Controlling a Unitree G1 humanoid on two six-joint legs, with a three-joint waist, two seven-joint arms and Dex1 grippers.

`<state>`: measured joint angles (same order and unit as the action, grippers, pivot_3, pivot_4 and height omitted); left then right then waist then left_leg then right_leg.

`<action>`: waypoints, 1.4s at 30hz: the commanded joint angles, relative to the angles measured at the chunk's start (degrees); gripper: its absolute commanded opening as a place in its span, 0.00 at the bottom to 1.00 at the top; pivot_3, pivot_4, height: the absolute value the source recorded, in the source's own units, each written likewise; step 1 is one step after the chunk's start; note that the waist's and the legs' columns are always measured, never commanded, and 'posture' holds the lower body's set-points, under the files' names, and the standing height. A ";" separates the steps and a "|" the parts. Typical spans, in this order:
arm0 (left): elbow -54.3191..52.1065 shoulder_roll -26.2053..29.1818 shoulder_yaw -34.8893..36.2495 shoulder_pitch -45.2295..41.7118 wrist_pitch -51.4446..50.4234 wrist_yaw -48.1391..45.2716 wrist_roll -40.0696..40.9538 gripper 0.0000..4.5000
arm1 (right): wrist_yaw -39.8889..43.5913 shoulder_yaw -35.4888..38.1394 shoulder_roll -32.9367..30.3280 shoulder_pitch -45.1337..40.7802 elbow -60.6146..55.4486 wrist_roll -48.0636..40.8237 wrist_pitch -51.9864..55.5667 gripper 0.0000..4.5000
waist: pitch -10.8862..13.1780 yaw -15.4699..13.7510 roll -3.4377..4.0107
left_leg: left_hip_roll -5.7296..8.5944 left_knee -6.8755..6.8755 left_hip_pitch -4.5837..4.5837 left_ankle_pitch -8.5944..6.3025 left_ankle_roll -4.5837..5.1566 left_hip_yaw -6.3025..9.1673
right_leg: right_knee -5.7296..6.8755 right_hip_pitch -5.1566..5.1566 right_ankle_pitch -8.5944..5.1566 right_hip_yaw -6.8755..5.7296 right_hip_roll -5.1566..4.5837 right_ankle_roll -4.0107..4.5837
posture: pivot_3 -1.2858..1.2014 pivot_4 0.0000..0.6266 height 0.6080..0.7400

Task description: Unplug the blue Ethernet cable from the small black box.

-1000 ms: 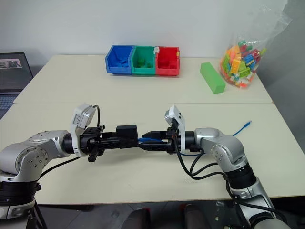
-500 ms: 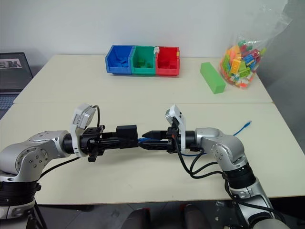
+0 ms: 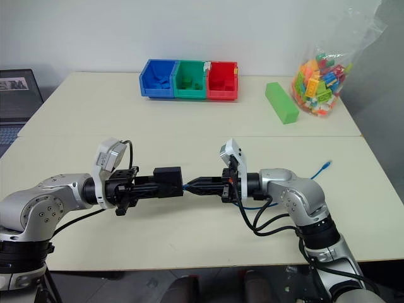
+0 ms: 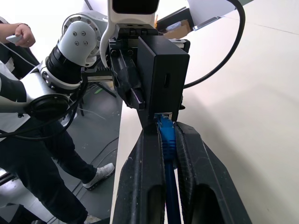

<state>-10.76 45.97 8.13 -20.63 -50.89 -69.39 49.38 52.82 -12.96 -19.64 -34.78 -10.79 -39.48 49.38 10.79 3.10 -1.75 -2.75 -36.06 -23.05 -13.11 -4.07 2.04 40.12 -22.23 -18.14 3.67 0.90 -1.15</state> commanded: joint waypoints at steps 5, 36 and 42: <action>-0.76 0.46 0.32 0.02 0.67 -0.85 0.51 0.17 | 1.61 -0.49 -0.81 -1.10 -0.67 0.45 -0.52 0.01 | 0.00 0.00 0.00 | 0.00 0.01 0.00 0.00 0.00 0.00 | -0.02 0.00 0.00 0.00 0.00 0.00 | 0.52 0.24 1.00; -2.05 1.49 -1.01 0.78 1.24 -1.19 -0.05 0.17 | 2.36 3.27 -4.11 -1.89 -1.52 -2.38 1.44 0.57 | 0.02 -0.02 0.01 | -0.01 0.02 -0.05 0.00 0.00 0.01 | -0.08 -0.01 0.00 -0.01 0.00 -0.01 | 0.52 0.24 1.00; -2.06 0.99 -1.29 0.73 1.75 -1.46 -0.07 0.17 | 1.71 2.11 -3.59 -1.19 -0.23 -0.84 0.75 0.57 | 0.02 -0.02 0.01 | -0.01 0.01 -0.05 0.00 0.00 0.00 | -0.09 -0.01 0.00 -0.01 0.00 -0.01 | 0.52 0.24 1.00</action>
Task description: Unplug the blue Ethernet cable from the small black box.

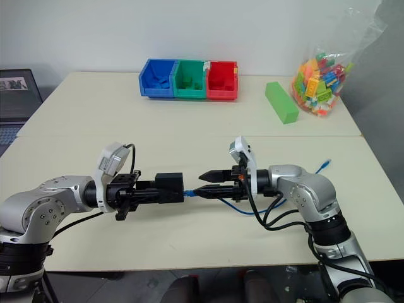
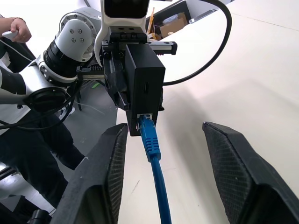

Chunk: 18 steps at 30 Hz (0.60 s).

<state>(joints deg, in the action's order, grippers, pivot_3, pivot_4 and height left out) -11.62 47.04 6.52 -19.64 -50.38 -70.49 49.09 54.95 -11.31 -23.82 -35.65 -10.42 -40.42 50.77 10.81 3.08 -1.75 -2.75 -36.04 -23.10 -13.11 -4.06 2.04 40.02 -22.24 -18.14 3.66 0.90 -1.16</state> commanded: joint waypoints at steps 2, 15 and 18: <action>-1.03 -0.23 0.25 -0.60 1.22 -0.41 0.33 0.17 | -1.13 0.34 1.50 -0.35 -0.62 -0.20 0.19 0.57 | 0.00 0.00 0.00 | 0.00 0.00 0.00 0.00 0.00 0.00 | 0.00 0.00 0.00 0.00 0.00 0.00 | 0.52 0.24 1.00; -0.51 -0.43 0.54 -0.63 1.40 -0.34 0.50 0.17 | -3.46 1.14 3.91 1.38 -2.28 -3.42 5.33 0.57 | 0.00 0.01 0.00 | 0.00 0.00 -0.01 0.00 0.00 0.01 | -0.01 0.00 0.00 0.00 0.00 0.00 | 0.52 0.24 1.00; -0.40 -0.52 0.51 -0.69 1.41 -0.32 0.51 0.17 | -4.13 1.32 4.58 1.53 -2.25 -3.57 5.52 0.57 | 0.00 0.02 0.00 | 0.00 0.00 -0.01 0.00 0.00 0.01 | -0.01 0.00 0.00 0.00 0.00 0.00 | 0.52 0.24 1.00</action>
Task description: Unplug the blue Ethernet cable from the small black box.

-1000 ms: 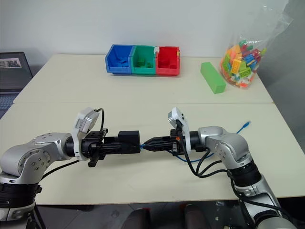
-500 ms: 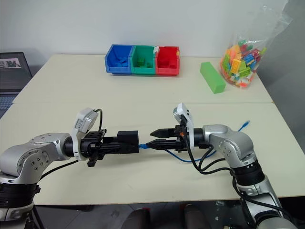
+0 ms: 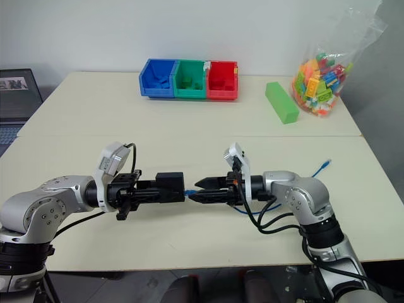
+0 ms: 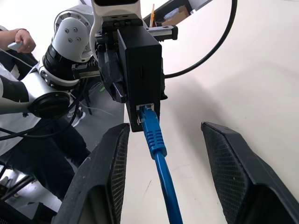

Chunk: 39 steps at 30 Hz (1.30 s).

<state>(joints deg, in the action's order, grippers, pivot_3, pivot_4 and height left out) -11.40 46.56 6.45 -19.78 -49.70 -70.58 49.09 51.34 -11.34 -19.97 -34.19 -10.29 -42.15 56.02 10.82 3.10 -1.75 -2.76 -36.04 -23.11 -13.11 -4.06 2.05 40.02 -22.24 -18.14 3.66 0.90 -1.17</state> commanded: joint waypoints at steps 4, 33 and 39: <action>-0.60 -0.13 0.56 -0.50 0.74 -0.24 0.43 0.17 | -1.28 1.69 1.58 0.06 -2.27 -2.15 0.60 0.57 | 0.00 0.00 0.00 | 0.00 0.00 -0.01 0.00 0.00 0.00 | 0.00 0.00 0.00 0.00 0.00 0.00 | 0.52 0.24 1.00; -0.01 -1.18 0.83 -0.85 0.75 0.68 0.65 0.17 | -0.83 -0.19 1.45 0.16 -2.88 -1.57 0.02 0.08 | 0.00 0.01 0.00 | 0.00 0.00 -0.01 0.00 0.00 0.01 | -0.02 0.00 0.00 -0.01 0.00 -0.01 | 0.52 0.24 1.00; 0.41 -1.46 1.08 -1.34 0.41 0.86 0.96 0.17 | -0.52 -0.25 1.34 0.13 -3.02 -1.67 0.03 0.01 | 0.00 0.01 0.00 | 0.00 0.00 -0.01 0.00 0.00 0.00 | -0.02 0.00 0.00 0.00 0.00 -0.01 | 0.52 0.24 1.00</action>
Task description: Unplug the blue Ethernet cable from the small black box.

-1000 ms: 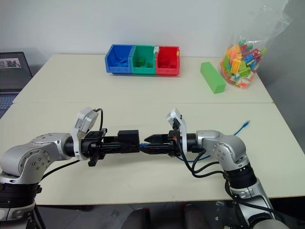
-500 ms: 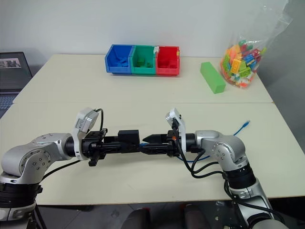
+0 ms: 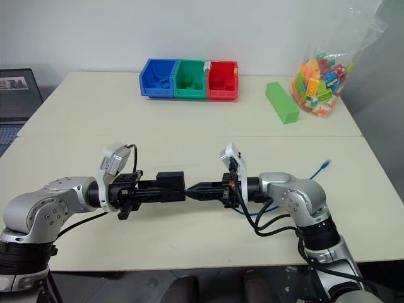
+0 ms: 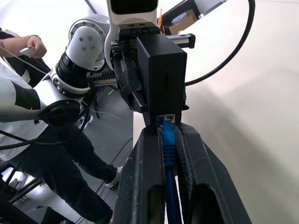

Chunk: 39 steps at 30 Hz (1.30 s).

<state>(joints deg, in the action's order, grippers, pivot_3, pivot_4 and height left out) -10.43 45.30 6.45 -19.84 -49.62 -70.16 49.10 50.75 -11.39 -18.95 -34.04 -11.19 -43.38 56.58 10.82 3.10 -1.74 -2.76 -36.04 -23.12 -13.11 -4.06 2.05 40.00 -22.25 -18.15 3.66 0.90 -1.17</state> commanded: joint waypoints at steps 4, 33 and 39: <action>-0.58 0.18 0.82 -1.29 0.46 -0.30 0.69 0.17 | 0.38 -0.20 0.23 -0.32 -1.81 -0.36 -0.51 0.01 | 0.00 0.00 0.00 | 0.00 0.00 0.00 0.00 0.00 0.00 | 0.00 0.00 0.00 0.00 0.00 0.00 | 0.52 0.24 1.00; -1.29 3.52 5.01 6.38 7.04 5.07 -5.98 0.17 | -25.66 3.47 5.88 -17.60 52.22 35.12 -49.77 0.01 | 0.06 0.08 0.01 | 0.01 0.04 0.03 0.00 -0.01 -0.31 | -0.03 -0.07 0.05 0.22 -0.05 0.07 | 0.52 0.24 1.00; -1.77 1.35 5.74 7.60 10.44 9.55 -8.94 0.17 | -21.53 5.28 6.04 -17.80 52.69 34.85 -50.09 0.36 | 0.07 0.12 0.01 | 0.01 0.06 -0.03 -0.03 -0.05 -0.41 | -0.10 -0.10 0.06 0.30 -0.12 0.09 | 0.52 0.24 1.00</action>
<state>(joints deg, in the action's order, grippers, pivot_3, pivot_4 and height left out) -10.79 47.26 10.68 -12.20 -41.25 -62.23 41.02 27.28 -7.78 -12.63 -51.10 44.55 -7.90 7.46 10.88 3.23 -1.73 -2.75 -35.97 -23.14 -13.14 -4.11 1.64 39.91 -22.34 -18.09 3.95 0.78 -1.09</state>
